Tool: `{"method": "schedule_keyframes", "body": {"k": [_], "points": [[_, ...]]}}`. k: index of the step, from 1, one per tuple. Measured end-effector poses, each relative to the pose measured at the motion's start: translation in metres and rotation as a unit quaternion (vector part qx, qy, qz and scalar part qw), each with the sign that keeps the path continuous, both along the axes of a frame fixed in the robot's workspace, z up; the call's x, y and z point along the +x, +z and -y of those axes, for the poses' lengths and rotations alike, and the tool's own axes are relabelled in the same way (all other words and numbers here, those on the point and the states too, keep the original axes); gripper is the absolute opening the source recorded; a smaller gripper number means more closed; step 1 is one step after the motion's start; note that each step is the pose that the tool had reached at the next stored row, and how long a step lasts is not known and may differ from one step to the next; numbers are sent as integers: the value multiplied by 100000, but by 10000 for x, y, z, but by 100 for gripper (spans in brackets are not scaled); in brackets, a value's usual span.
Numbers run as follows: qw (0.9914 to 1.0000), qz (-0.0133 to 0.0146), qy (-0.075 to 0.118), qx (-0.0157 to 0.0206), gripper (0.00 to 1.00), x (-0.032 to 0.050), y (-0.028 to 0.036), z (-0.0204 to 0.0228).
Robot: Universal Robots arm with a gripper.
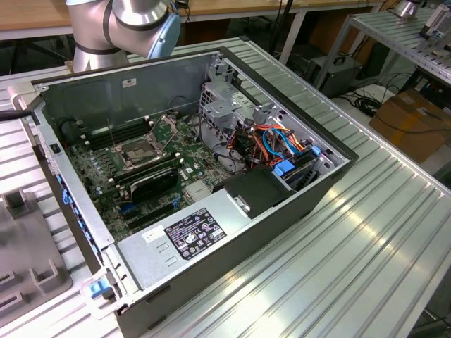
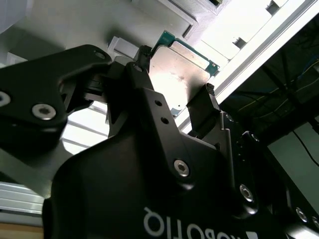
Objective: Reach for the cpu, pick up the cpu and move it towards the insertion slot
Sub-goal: 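Pick up the cpu and move it towards the insertion slot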
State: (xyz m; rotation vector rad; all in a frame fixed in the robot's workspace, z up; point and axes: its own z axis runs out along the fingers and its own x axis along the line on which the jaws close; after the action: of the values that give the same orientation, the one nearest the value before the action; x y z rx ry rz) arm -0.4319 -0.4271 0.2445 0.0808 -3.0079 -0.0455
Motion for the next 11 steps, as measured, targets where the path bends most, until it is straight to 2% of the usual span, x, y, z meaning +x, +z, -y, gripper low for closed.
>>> {"method": "schedule_keyframes", "body": {"k": [5, 6, 7, 8, 9, 11], "points": [[100000, 20, -1, 8, 55, 0, 20, 0], [100000, 104, 13, -116, 55, 1, 21, 1], [99999, 399, 1, -143, 55, 0, 21, 0], [99995, 977, -1, -143, 55, 0, 21, 0], [99977, 2150, -1, -179, 55, -1, 21, 0], [99961, 2772, 1, -179, 55, -1, 22, 0]]}}
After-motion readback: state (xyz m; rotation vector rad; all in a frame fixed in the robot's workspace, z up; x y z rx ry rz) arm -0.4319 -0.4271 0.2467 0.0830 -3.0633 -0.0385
